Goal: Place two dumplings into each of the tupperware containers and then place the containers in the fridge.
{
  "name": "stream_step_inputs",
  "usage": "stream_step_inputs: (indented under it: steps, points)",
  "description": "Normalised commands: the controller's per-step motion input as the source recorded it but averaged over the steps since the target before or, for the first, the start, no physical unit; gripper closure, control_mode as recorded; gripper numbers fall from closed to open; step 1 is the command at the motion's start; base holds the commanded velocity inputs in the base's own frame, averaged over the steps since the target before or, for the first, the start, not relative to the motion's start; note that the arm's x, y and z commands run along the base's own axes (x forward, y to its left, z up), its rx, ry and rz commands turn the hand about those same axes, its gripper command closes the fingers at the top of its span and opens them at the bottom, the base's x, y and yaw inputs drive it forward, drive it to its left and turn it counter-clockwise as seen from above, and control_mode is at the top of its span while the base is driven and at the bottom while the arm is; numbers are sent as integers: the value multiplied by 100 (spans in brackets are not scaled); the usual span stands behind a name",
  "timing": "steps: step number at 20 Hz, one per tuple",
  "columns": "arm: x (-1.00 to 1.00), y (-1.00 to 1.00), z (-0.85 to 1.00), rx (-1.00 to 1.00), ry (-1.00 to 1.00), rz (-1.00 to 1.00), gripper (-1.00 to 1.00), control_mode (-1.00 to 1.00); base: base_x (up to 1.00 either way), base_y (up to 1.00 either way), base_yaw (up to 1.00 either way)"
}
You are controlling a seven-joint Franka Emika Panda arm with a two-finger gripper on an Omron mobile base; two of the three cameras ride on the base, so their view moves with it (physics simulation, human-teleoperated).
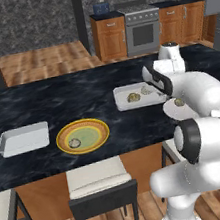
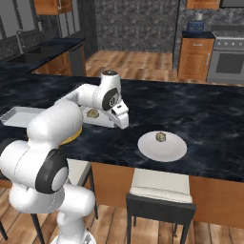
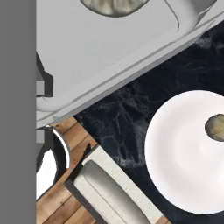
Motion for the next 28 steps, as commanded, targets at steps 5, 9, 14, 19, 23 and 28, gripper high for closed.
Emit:
stream_step_inputs:
  steps: [5, 9, 14, 19, 23, 28]
  points:
    - [-57, 23, 30, -1, 1, -22, 100, -100, 0, 0, 0]
    - [-53, 23, 16, 0, 0, -35, 100, -100, 0, 0, 0]
    - [-54, 30, 9, 0, 0, -40, 100, -100, 0, 0, 0]
    - [-53, 18, 21, 0, 0, -36, 100, -100, 0, 0, 0]
    - [-68, 10, 39, 0, 0, -27, 100, -100, 0, 0, 0]
    - [-49, 40, 37, 0, 0, -14, 100, -100, 0, 0, 0]
